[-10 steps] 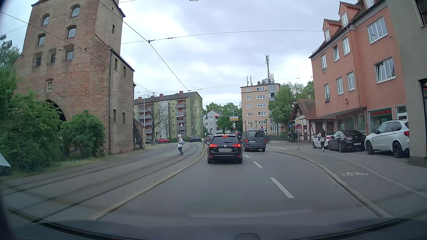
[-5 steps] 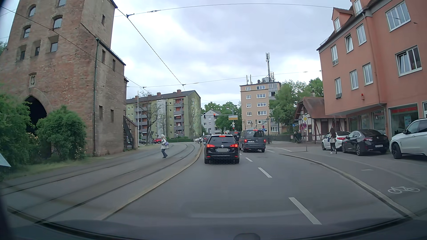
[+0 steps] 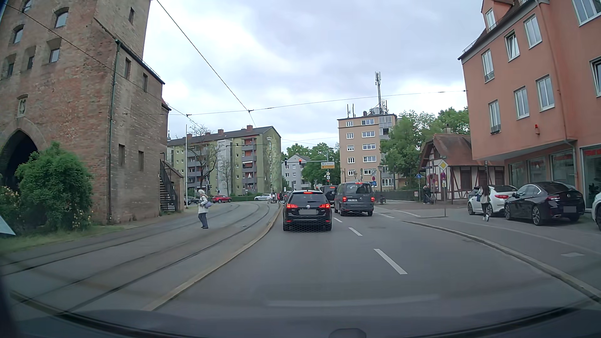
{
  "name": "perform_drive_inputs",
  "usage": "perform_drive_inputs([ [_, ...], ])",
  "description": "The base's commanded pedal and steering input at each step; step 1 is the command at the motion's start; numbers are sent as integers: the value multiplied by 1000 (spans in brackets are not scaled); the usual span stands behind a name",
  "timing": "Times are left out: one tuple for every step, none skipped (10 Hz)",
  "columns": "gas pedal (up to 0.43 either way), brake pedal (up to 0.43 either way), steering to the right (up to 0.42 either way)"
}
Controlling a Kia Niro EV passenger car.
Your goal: Follow the waypoints while adhering to traffic rules and regulations
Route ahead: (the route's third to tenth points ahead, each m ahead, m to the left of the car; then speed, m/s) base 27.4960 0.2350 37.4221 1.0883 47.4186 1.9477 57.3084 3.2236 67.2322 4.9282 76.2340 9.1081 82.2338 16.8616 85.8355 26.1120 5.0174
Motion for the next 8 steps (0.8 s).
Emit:
perform_drive_inputs([
  [79,0,-10],
  [87,0,-10],
  [87,0,-10],
  [87,0,-11],
  [87,0,-11],
  [87,0,-11],
  [87,0,-12],
  [87,0,-14],
])
